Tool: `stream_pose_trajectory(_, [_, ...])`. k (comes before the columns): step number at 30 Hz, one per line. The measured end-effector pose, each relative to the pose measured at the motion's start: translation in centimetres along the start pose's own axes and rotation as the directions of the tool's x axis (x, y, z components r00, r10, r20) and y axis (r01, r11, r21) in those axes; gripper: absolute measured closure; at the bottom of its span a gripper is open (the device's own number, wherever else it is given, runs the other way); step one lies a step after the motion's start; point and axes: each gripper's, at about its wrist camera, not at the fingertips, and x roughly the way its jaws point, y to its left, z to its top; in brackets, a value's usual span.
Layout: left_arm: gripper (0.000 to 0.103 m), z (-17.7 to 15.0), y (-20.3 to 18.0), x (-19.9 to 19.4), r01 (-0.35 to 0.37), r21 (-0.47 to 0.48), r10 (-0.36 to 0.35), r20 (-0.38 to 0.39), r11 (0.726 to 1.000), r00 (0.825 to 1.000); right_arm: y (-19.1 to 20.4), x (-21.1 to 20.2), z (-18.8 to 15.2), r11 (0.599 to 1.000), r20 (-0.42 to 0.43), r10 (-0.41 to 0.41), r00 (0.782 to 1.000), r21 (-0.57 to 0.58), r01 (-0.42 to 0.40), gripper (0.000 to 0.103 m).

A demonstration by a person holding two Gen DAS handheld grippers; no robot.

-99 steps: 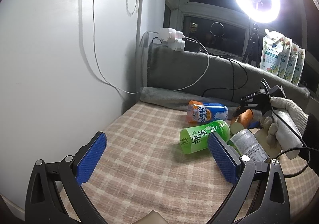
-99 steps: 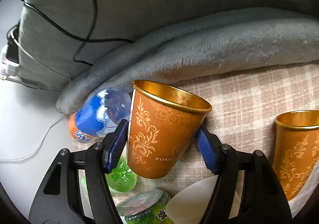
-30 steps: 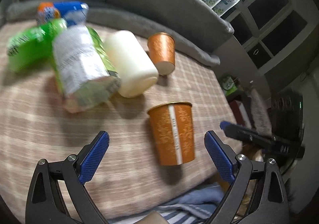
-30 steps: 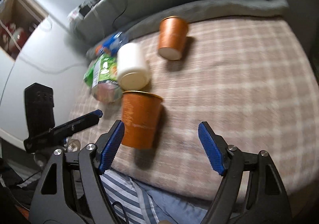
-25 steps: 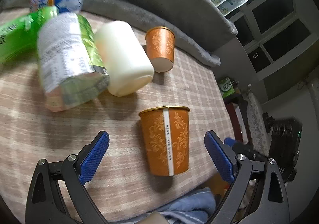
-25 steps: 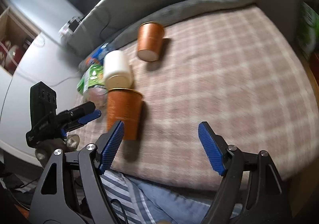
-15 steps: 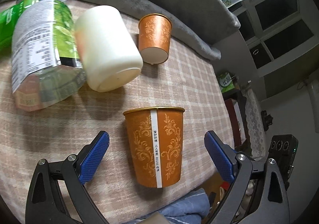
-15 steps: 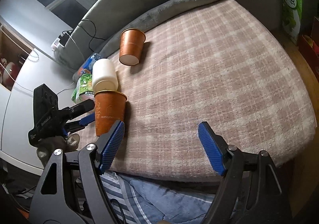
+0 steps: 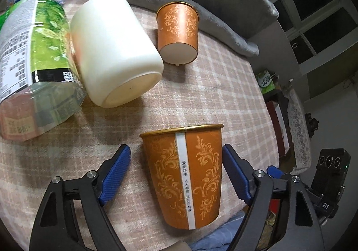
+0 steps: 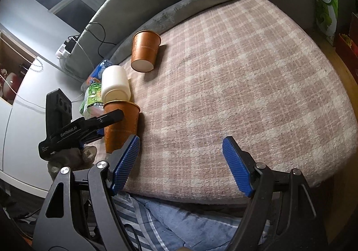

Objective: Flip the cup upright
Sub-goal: 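Rotate the held orange cup with the right gripper, rim turning upward, then lower the orange cup rim-up onto the bed with the right gripper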

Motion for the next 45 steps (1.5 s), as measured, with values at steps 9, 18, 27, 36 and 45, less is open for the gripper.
stream_pose_trajectory(9, [0.034,-0.1,-0.8,-0.5,-0.028,0.045,0.027,0.032,0.999,0.999,0.0,0.0,0.1,1.0,0.004,-0.006,1.0,0.006,0.006,0.024])
stream_pose_trajectory(18, [0.034,-0.3,-2.7,-2.2,-0.081,0.153,0.061,0.13,0.985,0.99,0.1,0.2,0.2,1.0,0.001,0.0,1.0,0.008,0.0,0.024])
stream_pose_trajectory(27, [0.035,-0.4,-4.9,-2.4,-0.197,0.263,0.132,0.246,0.944,0.96,0.2,0.3,0.2,1.0,0.002,0.004,1.0,0.011,-0.004,0.024])
stream_pose_trajectory(36, [0.035,-0.6,-6.8,-1.1,-0.347,0.352,0.218,0.357,0.869,0.908,0.0,0.2,0.1,1.0,0.007,0.009,1.0,0.018,-0.009,0.024])
stream_pose_trajectory(45, [0.035,-1.0,-7.2,-0.5,-0.431,0.377,0.262,0.421,0.82,0.868,-0.1,0.2,0.1,1.0,0.014,0.004,1.0,0.019,-0.005,0.024])
